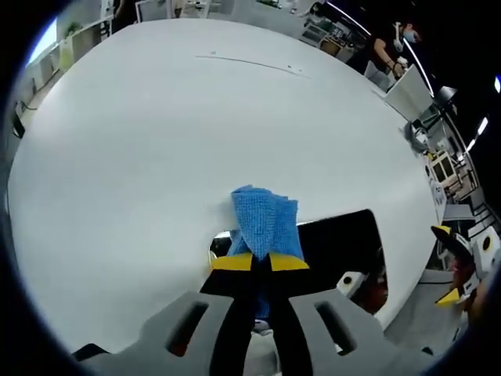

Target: Wipe the mirror surface with the cleaning cloth until all visible marks leave the cleaned area.

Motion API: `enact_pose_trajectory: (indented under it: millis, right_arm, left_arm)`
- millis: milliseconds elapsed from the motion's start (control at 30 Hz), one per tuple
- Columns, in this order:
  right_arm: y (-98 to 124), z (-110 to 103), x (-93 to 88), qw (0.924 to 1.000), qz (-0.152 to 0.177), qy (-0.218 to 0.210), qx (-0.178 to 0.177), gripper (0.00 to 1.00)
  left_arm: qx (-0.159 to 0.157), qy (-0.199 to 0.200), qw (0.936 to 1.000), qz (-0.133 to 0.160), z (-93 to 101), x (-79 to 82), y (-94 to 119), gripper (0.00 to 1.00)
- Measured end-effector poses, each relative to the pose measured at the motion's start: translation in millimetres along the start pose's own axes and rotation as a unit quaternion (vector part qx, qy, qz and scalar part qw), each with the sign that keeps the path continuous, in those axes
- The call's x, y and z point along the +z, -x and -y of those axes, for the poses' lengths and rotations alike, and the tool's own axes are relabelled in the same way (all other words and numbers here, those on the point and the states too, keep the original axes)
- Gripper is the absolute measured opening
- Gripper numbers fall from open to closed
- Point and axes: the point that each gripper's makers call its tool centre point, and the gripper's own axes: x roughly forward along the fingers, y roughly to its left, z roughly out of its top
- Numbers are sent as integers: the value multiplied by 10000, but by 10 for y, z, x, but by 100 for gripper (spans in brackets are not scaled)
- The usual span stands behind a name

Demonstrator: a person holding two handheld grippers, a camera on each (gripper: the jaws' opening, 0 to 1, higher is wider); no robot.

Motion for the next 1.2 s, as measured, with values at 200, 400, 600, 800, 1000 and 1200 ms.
enact_pose_trajectory:
  millis: [200,400,600,800,1000,1200]
  right_arm:
    - [-30,-9,26,10000,50,47,-23,99]
    - [-57,-10,57,9999,63,90,6,99]
    - [-84,-12,48,9999,41,143,52,99]
    - [-111,-3,15,9997,-45,248,55,99]
    - [-134,2,30,9997,-54,227,68,99]
    - [-147,-7,19,9996,-81,277,72,99]
  left_arm:
    - [-14,-93,9999,94,57,-145,70,2]
    - [-28,-61,9999,95,82,-259,125,2]
    - [-46,-50,9999,133,95,-364,171,2]
    - [-50,-48,9999,145,110,-463,224,2]
    - [-74,-62,9998,180,140,-566,283,2]
    - [-88,-58,9998,157,166,-658,327,2]
